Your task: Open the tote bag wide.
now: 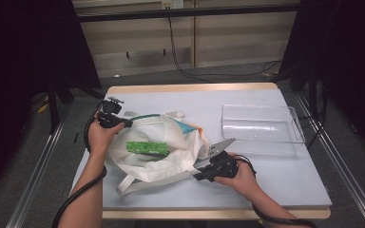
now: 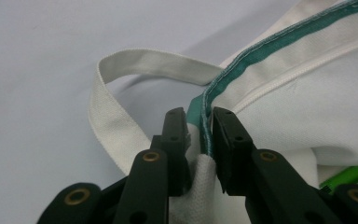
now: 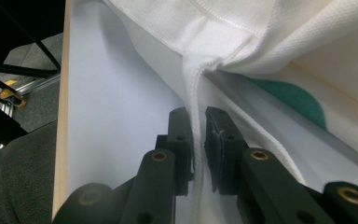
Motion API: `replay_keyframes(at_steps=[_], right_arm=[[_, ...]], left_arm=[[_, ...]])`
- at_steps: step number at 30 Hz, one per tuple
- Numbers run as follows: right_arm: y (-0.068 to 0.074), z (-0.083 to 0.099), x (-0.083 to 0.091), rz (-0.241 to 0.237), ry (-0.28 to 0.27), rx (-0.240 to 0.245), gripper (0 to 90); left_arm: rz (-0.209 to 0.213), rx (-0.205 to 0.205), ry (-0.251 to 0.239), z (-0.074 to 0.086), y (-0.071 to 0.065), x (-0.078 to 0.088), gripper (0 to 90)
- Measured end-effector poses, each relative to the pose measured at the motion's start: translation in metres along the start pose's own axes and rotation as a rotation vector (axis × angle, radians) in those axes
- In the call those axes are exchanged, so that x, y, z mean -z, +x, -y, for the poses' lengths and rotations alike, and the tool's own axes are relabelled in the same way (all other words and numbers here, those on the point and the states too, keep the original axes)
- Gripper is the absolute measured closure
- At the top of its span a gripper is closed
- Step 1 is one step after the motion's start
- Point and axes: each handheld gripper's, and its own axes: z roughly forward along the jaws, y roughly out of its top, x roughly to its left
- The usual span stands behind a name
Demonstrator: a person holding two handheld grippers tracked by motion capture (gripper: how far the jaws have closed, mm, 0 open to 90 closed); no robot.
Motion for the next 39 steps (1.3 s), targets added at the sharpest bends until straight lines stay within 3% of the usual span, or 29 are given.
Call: replay_keyframes(at_steps=[3, 11, 25, 33, 39], right_arm=[[0.000, -0.003, 0.005, 0.009, -0.004, 0.001, 76.2], [0.004, -0.015, 0.016, 0.033, -0.007, 0.024, 64.3], [0.007, -0.035, 0.030, 0.040, 0.000, 0.039, 61.4], [0.005, -0.036, 0.035, 0.044, 0.005, 0.027, 57.2], [0.003, -0.039, 0.039, 0.050, 0.001, 0.020, 57.9]], left_arm=[[-0.012, -0.008, -0.013, -0.001, -0.002, 0.006, 69.7], [0.008, -0.017, -0.054, 0.000, -0.008, 0.025, 65.0], [0.023, -0.036, -0.071, 0.004, -0.016, 0.048, 63.6], [0.010, -0.037, -0.090, 0.003, -0.012, 0.058, 61.9], [0.012, -0.038, -0.106, 0.001, -0.017, 0.066, 62.6]])
